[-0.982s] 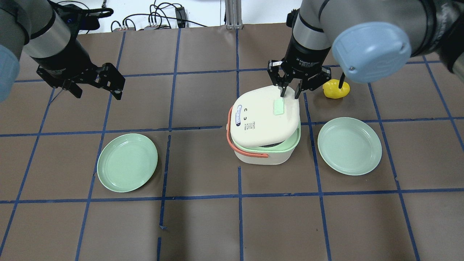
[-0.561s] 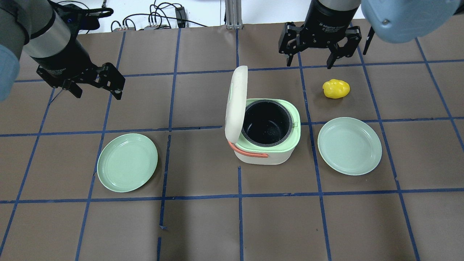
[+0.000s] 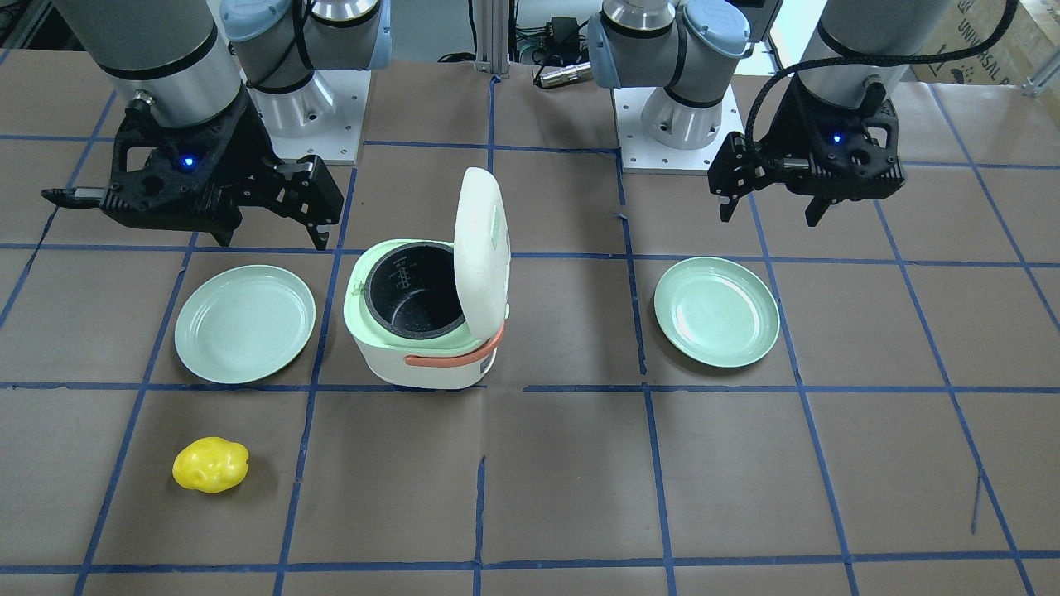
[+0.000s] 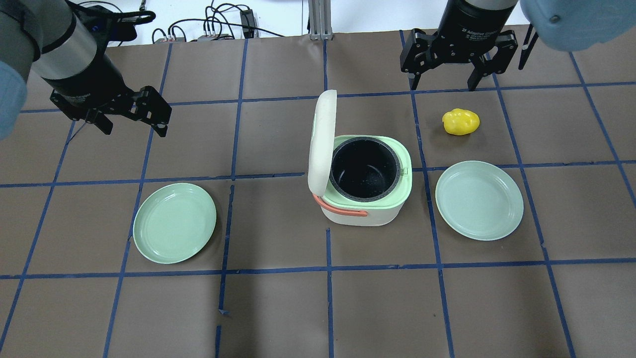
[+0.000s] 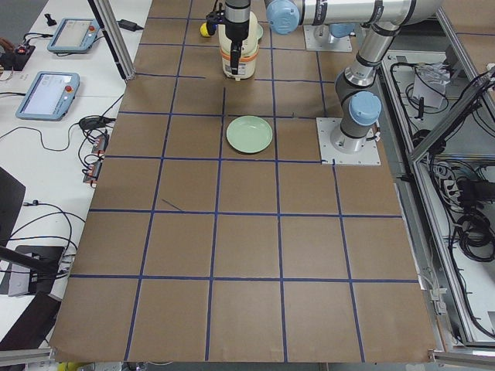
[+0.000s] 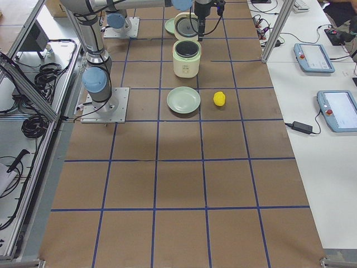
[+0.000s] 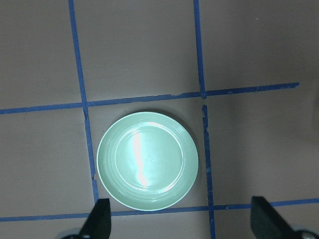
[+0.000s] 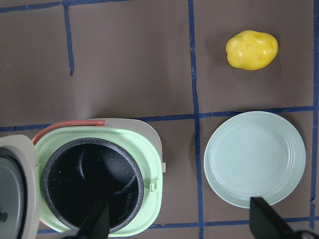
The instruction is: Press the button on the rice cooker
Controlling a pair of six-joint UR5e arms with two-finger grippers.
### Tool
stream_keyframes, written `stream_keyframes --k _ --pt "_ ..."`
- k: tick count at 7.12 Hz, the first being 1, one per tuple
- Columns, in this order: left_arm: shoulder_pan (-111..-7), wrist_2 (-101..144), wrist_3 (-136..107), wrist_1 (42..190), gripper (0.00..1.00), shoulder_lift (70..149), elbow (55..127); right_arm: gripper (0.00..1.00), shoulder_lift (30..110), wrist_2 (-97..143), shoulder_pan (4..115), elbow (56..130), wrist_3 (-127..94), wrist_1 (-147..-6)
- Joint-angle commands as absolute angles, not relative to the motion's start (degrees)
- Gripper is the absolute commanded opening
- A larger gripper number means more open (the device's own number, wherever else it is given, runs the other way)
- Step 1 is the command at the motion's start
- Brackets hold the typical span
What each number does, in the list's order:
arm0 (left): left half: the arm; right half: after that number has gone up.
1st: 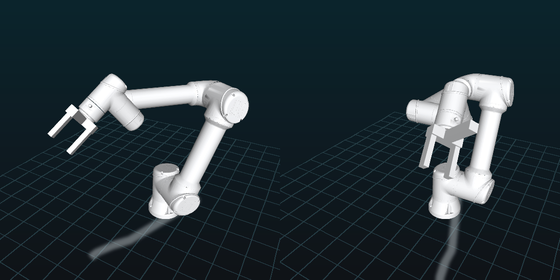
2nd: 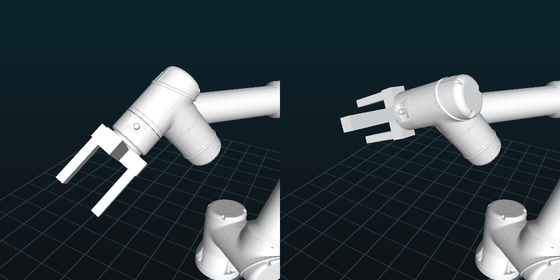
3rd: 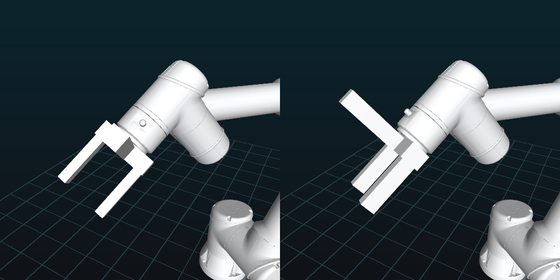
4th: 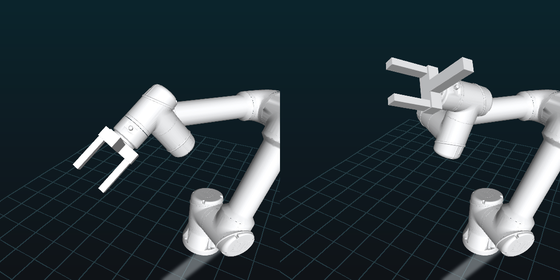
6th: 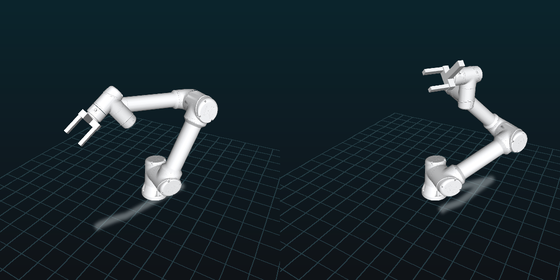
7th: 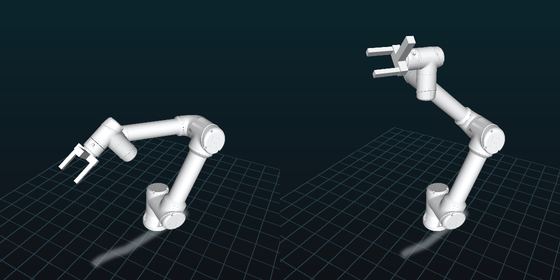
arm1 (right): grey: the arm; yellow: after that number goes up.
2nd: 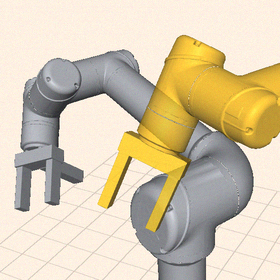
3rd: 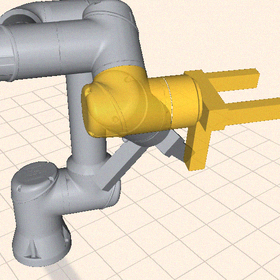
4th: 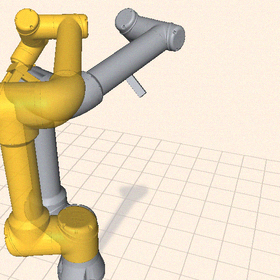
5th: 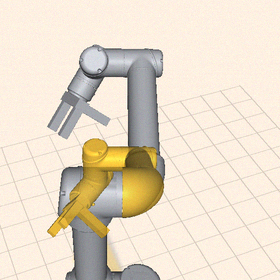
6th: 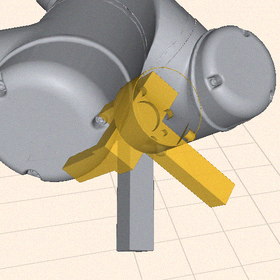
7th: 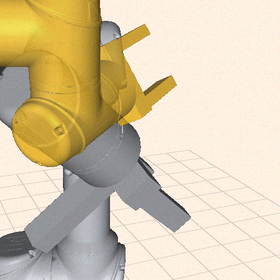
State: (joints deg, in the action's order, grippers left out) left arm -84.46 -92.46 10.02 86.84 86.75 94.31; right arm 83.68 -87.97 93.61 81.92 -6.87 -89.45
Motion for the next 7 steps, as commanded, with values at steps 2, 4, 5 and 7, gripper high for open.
stream_keyframes --k 2,4,5,7 --pt "-84.46 -92.46 10.02 86.84 1.00 86.75 94.31 1.00 84.02 -87.98 93.60 83.06 -6.68 -89.56" --pt "-84.46 -92.46 10.02 86.84 1.00 86.75 94.31 1.00 84.46 -87.54 94.04 83.14 -6.94 -89.56" --pt "-84.46 -92.46 10.02 86.84 1.00 86.75 94.31 1.00 84.55 -87.28 94.04 83.58 -6.94 -89.65" --pt "-84.46 -92.46 10.02 86.84 1.00 86.75 94.31 1.00 84.73 -87.19 94.04 83.67 -6.94 -89.65"
